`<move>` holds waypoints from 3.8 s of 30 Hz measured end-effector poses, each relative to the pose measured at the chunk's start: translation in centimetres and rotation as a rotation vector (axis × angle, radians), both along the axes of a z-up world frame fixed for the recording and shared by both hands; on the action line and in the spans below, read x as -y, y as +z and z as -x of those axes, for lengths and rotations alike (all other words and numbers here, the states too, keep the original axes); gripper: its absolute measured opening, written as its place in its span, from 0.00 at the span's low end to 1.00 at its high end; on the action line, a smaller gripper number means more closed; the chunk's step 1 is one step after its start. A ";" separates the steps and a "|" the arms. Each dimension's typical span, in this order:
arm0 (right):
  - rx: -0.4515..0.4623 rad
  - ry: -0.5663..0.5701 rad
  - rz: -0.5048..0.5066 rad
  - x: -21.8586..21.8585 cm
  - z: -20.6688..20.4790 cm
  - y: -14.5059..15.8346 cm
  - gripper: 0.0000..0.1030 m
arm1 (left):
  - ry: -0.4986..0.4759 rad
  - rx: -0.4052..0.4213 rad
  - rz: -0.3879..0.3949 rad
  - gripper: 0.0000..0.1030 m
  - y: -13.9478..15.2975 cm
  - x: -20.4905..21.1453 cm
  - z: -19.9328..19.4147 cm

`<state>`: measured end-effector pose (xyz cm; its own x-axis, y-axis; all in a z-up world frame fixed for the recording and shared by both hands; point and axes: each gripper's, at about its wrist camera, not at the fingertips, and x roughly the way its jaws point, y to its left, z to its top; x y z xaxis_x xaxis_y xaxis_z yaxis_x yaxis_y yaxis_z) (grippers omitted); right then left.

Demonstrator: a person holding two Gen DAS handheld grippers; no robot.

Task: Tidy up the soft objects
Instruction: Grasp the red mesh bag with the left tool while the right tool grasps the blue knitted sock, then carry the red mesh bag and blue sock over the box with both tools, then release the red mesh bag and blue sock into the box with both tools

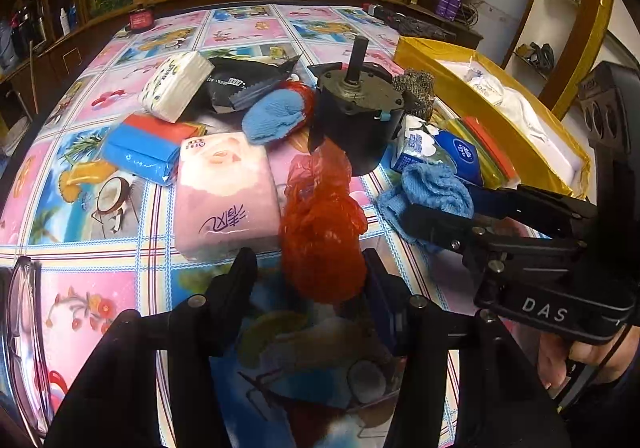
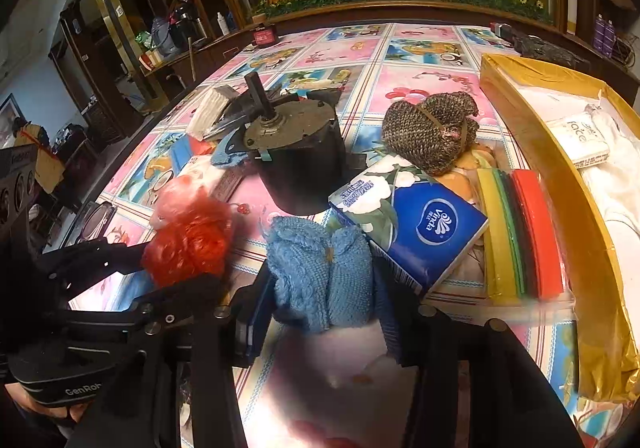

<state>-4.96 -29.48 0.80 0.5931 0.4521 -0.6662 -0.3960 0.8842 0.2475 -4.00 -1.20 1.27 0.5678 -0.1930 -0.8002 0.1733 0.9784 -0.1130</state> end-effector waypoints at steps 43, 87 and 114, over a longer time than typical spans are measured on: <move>0.091 -0.025 -0.091 4.8 1.9 0.9 0.38 | 0.033 0.085 0.067 0.27 1.9 0.8 0.0; 0.147 -0.237 -0.257 20.2 4.7 3.8 0.39 | -0.210 0.150 0.089 0.27 7.5 12.0 -0.7; 0.021 -0.411 -0.133 26.1 -0.1 5.3 0.43 | -0.350 -0.044 0.114 0.27 3.2 26.8 -5.5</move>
